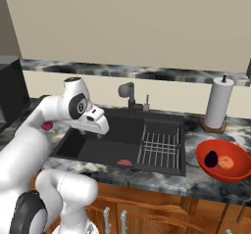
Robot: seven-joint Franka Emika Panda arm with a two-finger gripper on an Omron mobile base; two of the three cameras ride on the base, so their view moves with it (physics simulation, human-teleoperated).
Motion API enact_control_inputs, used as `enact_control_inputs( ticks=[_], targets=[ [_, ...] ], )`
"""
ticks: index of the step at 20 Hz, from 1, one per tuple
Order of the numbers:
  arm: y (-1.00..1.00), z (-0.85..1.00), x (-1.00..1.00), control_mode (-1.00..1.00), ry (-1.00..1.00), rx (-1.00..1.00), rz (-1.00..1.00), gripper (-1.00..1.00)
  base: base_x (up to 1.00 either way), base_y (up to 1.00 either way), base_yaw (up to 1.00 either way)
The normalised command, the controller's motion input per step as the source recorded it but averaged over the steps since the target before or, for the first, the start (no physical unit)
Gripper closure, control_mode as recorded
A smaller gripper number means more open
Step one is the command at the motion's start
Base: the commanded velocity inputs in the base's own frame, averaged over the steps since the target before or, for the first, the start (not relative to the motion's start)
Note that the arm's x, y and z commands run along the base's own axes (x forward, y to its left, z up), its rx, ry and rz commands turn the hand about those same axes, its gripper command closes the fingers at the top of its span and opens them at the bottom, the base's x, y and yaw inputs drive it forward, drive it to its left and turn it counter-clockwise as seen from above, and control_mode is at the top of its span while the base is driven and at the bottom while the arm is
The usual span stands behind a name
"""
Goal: There is a mixed pile of frozen fruits and vegetables on the counter. Locate all the frozen vegetables and place the items in a bowl on the counter. Take all the frozen fruits and defrost them in a running sink.
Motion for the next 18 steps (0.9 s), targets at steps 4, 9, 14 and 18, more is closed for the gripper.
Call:
enact_control_inputs(
  ticks=[4,9,14,18],
  targets=[
    [0.99,-0.19,0.25,-1.00,0.09,-0.01,0.13,-1.00,0.00,0.00,0.00],
    [0.83,-0.08,0.15,-1.00,0.14,-0.01,0.21,-1.00,0.00,0.00,0.00],
    [0.54,0.00,0.06,-1.00,0.21,-0.01,0.31,-1.00,0.00,0.00,0.00],
    [0.67,-0.02,0.18,-1.00,0.08,0.02,0.16,-1.00,0.00,0.00,0.00]
  ],
)
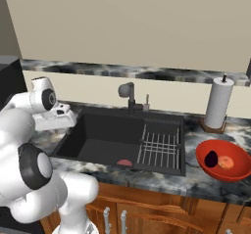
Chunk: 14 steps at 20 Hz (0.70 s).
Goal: There is a mixed pile of frozen fruits and vegetables on the counter. Locate all the frozen vegetables and place the items in a bowl on the counter. Take all the frozen fruits and defrost them in a running sink.
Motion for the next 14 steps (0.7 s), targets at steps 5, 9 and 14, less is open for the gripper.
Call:
enact_control_inputs(
  ticks=[5,9,14],
  targets=[
    [0.87,-0.11,0.26,-1.00,0.00,0.10,0.10,-1.00,0.00,0.00,0.00],
    [0.80,-0.14,0.09,-1.00,-0.08,0.06,-0.02,-1.00,0.00,0.00,0.00],
    [0.59,-0.20,0.12,-1.00,-0.12,0.04,-0.09,-1.00,0.00,0.00,0.00]
  ],
)
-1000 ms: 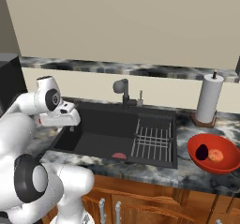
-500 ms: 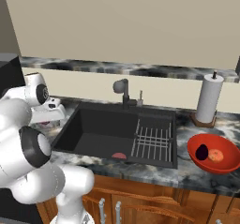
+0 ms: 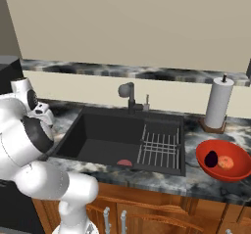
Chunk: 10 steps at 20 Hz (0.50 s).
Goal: There is a mixed pile of frozen fruits and vegetables on the counter. Locate all the frozen vegetables and place the items in a bowl on the counter. Take all the frozen fruits and defrost them in a running sink.
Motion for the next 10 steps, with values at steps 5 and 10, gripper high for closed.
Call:
enact_control_inputs(
  ticks=[5,10],
  targets=[
    [0.71,-0.10,0.15,-1.00,-0.04,0.00,-0.02,-1.00,0.00,0.00,0.00],
    [0.72,-0.14,0.24,-1.00,0.00,0.00,-0.03,-1.00,0.00,0.00,0.00]
  ],
)
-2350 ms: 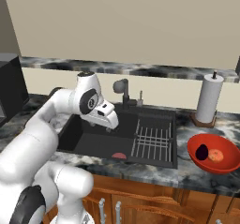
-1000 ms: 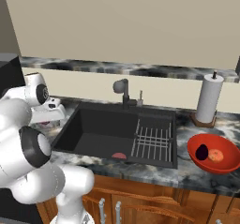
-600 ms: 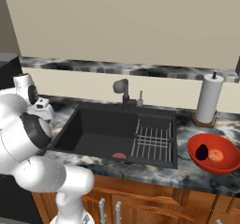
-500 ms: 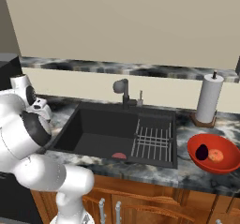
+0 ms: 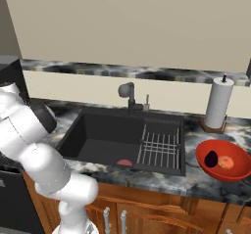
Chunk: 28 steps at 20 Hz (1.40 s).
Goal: There is a mixed pile of frozen fruits and vegetables on the counter. Locate all the frozen vegetables and place the items in a bowl on the counter. Take all the frozen fruits and defrost them in a running sink.
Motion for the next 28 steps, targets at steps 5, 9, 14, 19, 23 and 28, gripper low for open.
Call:
enact_control_inputs(
  ticks=[5,9,14,19,23,28],
  targets=[
    [0.46,-0.10,0.27,-1.00,0.00,-0.02,-0.04,-1.00,0.00,0.00,0.00],
    [0.47,-0.23,0.25,-1.00,0.00,-0.02,-0.05,-1.00,0.00,0.00,0.00],
    [0.18,-0.34,0.14,-1.00,0.01,-0.03,-0.03,-1.00,0.00,0.00,0.00],
    [-0.23,-0.39,0.07,-1.00,0.13,-0.02,-0.03,-1.00,0.00,0.00,0.00],
    [-0.20,-0.37,0.11,-1.00,0.16,-0.03,-0.02,-1.00,0.00,0.00,0.00],
    [-0.07,-0.28,0.07,-1.00,0.09,0.00,-0.02,-1.00,0.00,0.00,0.00]
  ],
)
